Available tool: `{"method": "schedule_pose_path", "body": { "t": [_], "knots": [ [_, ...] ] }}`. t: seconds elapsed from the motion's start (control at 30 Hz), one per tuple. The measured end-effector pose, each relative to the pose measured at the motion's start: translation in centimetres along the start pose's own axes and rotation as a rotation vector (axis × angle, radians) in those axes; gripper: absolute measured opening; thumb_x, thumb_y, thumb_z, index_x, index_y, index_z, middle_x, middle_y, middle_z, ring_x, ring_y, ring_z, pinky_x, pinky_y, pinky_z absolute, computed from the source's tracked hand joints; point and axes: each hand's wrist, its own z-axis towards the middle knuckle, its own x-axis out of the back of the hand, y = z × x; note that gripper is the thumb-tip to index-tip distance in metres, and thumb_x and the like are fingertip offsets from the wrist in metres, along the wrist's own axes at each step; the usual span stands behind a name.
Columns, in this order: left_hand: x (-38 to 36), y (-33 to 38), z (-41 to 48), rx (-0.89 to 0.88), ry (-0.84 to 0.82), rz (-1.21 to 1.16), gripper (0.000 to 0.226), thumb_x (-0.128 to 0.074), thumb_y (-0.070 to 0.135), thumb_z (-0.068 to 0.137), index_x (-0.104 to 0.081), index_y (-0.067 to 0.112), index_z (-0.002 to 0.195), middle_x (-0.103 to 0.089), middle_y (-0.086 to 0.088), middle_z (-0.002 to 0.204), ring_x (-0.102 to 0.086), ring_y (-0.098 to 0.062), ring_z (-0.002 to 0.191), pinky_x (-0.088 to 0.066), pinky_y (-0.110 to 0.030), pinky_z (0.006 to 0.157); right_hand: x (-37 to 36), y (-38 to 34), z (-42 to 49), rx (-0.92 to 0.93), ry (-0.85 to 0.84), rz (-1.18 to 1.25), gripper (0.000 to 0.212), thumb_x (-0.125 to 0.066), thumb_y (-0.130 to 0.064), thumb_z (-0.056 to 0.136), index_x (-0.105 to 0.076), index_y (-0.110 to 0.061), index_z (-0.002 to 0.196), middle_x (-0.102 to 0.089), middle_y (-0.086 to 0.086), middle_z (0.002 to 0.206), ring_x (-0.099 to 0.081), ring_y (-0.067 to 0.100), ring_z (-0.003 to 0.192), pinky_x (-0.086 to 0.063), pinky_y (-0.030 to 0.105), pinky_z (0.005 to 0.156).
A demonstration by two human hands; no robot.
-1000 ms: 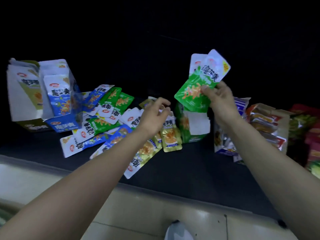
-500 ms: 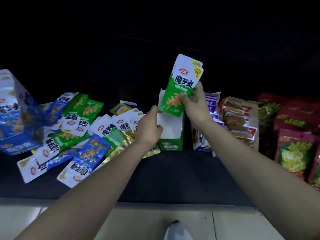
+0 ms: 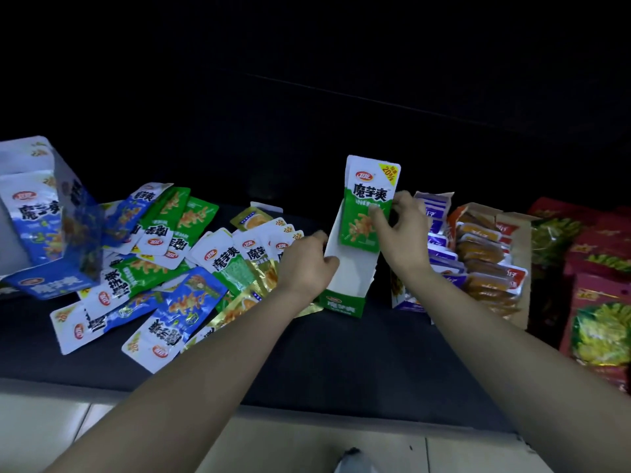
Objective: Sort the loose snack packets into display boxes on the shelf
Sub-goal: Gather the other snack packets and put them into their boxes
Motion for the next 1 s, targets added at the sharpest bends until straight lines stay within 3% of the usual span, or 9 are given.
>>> {"method": "schedule_pose_path", "body": {
  "t": [0.07,0.13,0.27,0.43,0.6,0.7,0.8,0.93,1.0],
  "knots": [
    [-0.1,-0.2,0.1,-0.001,0.008,-0.01,0.009,-0.058,0.013,0.088,-0.055,0.006,0.093,-0.054,-0.002,0.074,-0.053,-0.025,0.069,-0.036,-0.033,0.056,-0.1,0.5,0.2,0.038,-0.003,-0.097,0.023,-0.064,-0.029,0.092,-0.065,-0.007,0.099,-0.052,0.01,0.119,-0.037,0.025,0.118,-0.032,0.038,0.101],
    [-0.2,-0.3,0.0,0.002,0.032,-0.001,0.009,-0.058,0.011,0.087,-0.049,0.009,0.086,-0.048,0.0,0.07,-0.047,-0.022,0.066,-0.03,-0.032,0.055,0.0,0.6,0.5,0.013,-0.047,-0.062,0.021,-0.064,-0.02,0.093,-0.064,-0.006,0.109,-0.043,0.013,0.136,-0.038,0.025,0.126,-0.031,0.025,0.102],
    [-0.6,-0.2,-0.1,-0.029,0.071,0.036,0.01,-0.056,0.008,0.084,-0.046,0.01,0.084,-0.052,-0.008,0.076,-0.047,-0.025,0.067,-0.03,-0.033,0.056,-0.2,0.5,1.6,-0.008,-0.076,0.068,0.034,-0.063,-0.012,0.093,-0.052,-0.008,0.124,-0.053,0.012,0.125,-0.057,0.017,0.103,-0.051,0.033,0.086],
    [-1.0,0.6,0.1,-0.058,0.135,-0.013,0.01,-0.051,0.0,0.085,-0.054,0.004,0.095,-0.048,-0.006,0.084,-0.045,-0.021,0.07,-0.02,-0.029,0.057,0.1,1.0,2.4,0.0,-0.066,0.127,0.026,-0.062,-0.008,0.093,-0.054,-0.007,0.119,-0.061,0.01,0.117,-0.057,0.012,0.103,-0.053,0.03,0.086],
    [-1.9,1.3,0.9,-0.071,0.011,-0.099,0.03,-0.059,0.015,0.093,-0.056,0.009,0.122,-0.06,-0.011,0.108,-0.059,-0.028,0.095,-0.037,-0.027,0.071,0.1,1.6,2.8,0.027,-0.141,-0.021,0.047,-0.055,-0.01,0.098,-0.042,-0.011,0.144,-0.044,0.012,0.145,-0.047,0.026,0.128,-0.044,0.039,0.104],
    [-2.0,0.9,1.0,-0.049,-0.04,-0.137,0.041,-0.06,0.022,0.095,-0.05,0.013,0.133,-0.061,-0.01,0.118,-0.06,-0.028,0.101,-0.045,-0.03,0.08,0.3,1.3,3.0,0.019,-0.201,-0.09,0.058,-0.052,-0.012,0.1,-0.027,-0.011,0.152,-0.024,0.01,0.157,-0.027,0.026,0.143,-0.028,0.028,0.11],
    [-1.7,0.4,0.8,-0.036,-0.076,-0.166,0.043,-0.059,0.021,0.095,-0.048,0.015,0.135,-0.064,-0.008,0.119,-0.062,-0.027,0.102,-0.051,-0.039,0.085,0.2,0.8,3.4,0.051,-0.172,-0.139,0.056,-0.059,-0.012,0.097,-0.036,-0.011,0.148,-0.031,0.013,0.151,-0.032,0.028,0.139,-0.031,0.028,0.106],
    [-1.1,0.2,0.4,-0.071,-0.044,-0.148,0.037,-0.056,0.011,0.092,-0.053,0.014,0.129,-0.067,-0.008,0.11,-0.063,-0.025,0.091,-0.052,-0.041,0.079,0.0,0.8,4.3,0.088,-0.111,-0.271,0.037,-0.064,-0.013,0.093,-0.057,-0.006,0.129,-0.051,0.017,0.13,-0.042,0.033,0.124,-0.039,0.04,0.1],
    [-0.9,0.1,0.4,-0.085,-0.017,-0.136,0.036,-0.055,0.007,0.09,-0.054,0.014,0.126,-0.067,-0.008,0.105,-0.062,-0.025,0.086,-0.052,-0.04,0.075,0.1,1.3,4.8,0.112,-0.155,-0.256,0.03,-0.061,-0.012,0.095,-0.06,-0.007,0.124,-0.055,0.019,0.126,-0.047,0.035,0.117,-0.04,0.037,0.093]
  ]
}}
